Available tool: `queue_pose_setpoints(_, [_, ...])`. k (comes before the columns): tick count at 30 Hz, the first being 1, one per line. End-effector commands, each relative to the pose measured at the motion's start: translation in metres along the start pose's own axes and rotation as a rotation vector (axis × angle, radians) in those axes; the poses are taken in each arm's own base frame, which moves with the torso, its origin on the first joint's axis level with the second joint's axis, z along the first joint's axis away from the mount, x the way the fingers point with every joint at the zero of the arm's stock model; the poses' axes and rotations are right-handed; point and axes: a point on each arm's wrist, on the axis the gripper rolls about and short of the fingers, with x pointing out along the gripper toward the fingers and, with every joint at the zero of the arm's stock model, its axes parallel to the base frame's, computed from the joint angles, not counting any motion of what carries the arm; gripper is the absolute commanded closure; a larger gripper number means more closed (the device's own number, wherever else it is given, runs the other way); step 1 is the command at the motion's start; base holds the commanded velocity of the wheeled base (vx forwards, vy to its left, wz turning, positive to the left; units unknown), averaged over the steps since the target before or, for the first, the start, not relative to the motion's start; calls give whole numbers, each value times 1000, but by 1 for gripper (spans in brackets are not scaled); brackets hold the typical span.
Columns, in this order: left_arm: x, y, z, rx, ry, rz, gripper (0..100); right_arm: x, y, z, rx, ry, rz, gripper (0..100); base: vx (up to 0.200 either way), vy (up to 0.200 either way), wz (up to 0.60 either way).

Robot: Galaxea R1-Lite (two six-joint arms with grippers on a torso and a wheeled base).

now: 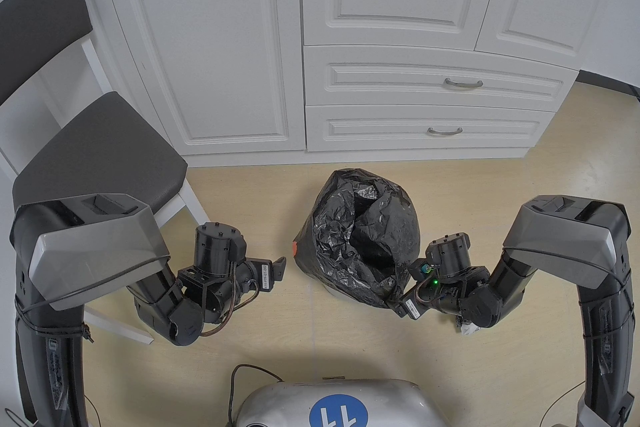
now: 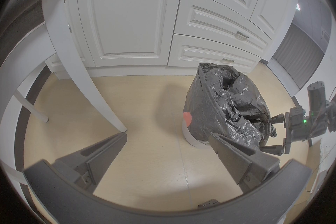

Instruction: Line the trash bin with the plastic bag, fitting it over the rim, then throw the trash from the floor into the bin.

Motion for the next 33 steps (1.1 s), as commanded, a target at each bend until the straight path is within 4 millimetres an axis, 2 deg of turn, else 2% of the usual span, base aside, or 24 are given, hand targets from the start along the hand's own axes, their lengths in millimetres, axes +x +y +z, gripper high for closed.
queue_pose_setpoints(1, [-1,0,2,-2,-6,1,0,-57,-11,31,2,-102,3,0,0,0,0])
queue_pose_setpoints(6, [-1,1,2,-2,-4,3,0,-105,-18,49,2,-213,49,0,0,0,0])
queue_pose_setpoints(9, [-2,0,2,-1,-4,2,0,-109,-24,55,26,-242,38,0,0,0,0])
queue_pose_setpoints(11, [-2,1,1,-1,-3,2,0,-105,-29,62,75,-268,27,0,0,0,0])
queue_pose_setpoints(12, [-1,1,1,-1,-1,2,0,-94,-30,67,121,-267,19,0,0,0,0])
queue_pose_setpoints(13, [-1,1,1,-1,-1,2,0,-92,-31,68,131,-271,18,0,0,0,0])
queue_pose_setpoints(14, [-1,1,1,-1,-1,2,0,-77,-31,70,167,-269,4,0,0,0,0])
queue_pose_setpoints(15, [-1,1,0,0,0,2,0,-58,-29,68,192,-246,-38,0,0,0,0])
queue_pose_setpoints(17, [-1,1,0,0,0,2,0,-35,-24,64,199,-207,-126,0,0,0,0])
queue_pose_setpoints(21, [-1,1,0,-1,2,4,0,-2,-16,58,203,-201,-182,0,0,0,0])
queue_pose_setpoints(25, [-1,1,0,-1,2,4,0,15,-12,55,209,-197,-192,0,0,0,0])
queue_pose_setpoints(28, [0,3,0,-3,1,8,0,20,-13,57,217,-205,-217,0,0,0,0])
queue_pose_setpoints(31, [0,3,1,-3,0,8,0,19,-17,60,224,-209,-249,0,0,0,0])
queue_pose_setpoints(33, [-1,3,1,-3,0,8,0,14,-28,64,237,-230,-285,0,0,0,0])
